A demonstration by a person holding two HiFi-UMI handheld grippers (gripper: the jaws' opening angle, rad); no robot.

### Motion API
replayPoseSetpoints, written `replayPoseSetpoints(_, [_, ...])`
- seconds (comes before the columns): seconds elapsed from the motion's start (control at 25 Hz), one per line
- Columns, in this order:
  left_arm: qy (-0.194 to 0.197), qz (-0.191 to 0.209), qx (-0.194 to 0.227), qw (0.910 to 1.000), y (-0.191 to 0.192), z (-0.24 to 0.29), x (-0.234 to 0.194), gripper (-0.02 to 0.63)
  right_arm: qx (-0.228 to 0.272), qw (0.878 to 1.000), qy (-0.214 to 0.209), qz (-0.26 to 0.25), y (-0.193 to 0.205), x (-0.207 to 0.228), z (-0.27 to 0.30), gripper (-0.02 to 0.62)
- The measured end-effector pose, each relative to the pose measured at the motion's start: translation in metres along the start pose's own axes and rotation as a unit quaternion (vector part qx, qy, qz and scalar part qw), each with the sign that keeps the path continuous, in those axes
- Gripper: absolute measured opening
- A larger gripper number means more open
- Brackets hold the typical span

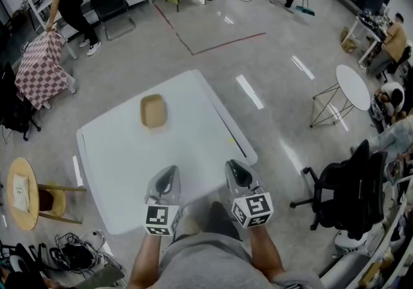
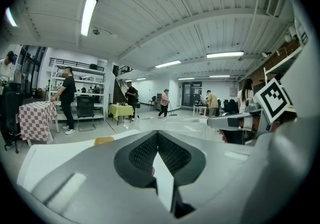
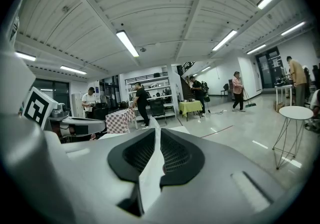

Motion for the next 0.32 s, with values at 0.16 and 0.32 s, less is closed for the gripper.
replayPoseSetpoints(0.16, [-0.002,0.000,0.000,1.0000,0.0011,-0.0003,0.0015,0.011,0.002,1.000,-0.001,0.001,-0.0003,0.0012,-0.0011,0.037])
replayPoseSetpoints(0.32, [0.001,0.000,0.000,1.0000,0.0023,0.0015,0.0059,0.011,0.002,1.000,-0.002,0.005,0.0014,0.0047,-0.0021,0.037])
Point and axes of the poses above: the fingertips, and each gripper's own axes: z forward along the fingers, x to its right, y out of its underside, the point moved 1 cm from there along -z, backward along the fingers, and after that the axes turned 10 degrees about x, right-handed, at the moved point
